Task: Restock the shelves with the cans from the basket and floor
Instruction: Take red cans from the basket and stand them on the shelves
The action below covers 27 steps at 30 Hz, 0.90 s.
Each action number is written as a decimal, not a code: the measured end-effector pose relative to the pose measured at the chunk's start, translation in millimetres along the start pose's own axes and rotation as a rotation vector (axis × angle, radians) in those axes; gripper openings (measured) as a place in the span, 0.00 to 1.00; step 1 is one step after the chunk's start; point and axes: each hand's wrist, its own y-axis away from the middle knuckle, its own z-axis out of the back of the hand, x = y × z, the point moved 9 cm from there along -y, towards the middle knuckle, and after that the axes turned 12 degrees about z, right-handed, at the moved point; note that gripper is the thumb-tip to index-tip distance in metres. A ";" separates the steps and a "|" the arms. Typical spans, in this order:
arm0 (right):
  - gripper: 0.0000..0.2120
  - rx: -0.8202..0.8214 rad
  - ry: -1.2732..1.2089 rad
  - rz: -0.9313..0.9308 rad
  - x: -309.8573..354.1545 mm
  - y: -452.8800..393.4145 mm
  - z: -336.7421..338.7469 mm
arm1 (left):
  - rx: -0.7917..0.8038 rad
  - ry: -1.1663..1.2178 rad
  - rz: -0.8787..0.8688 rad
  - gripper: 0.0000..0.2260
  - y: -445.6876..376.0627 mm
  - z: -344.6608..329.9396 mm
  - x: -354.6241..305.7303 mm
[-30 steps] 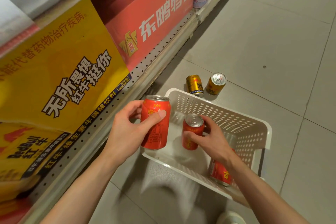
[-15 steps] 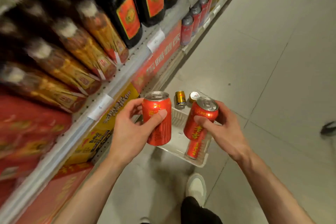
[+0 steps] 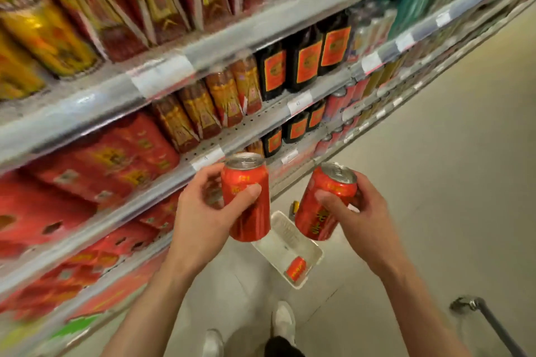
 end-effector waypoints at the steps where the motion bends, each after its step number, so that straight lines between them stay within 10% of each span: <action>1: 0.26 0.026 -0.015 0.019 20.4 -0.2 -5.2 | -0.033 0.020 -0.018 0.19 10.1 14.0 -15.8; 27: 0.23 0.300 -0.171 0.483 335.2 153.6 -293.2 | -0.370 -0.025 -0.353 0.26 212.7 431.2 -121.4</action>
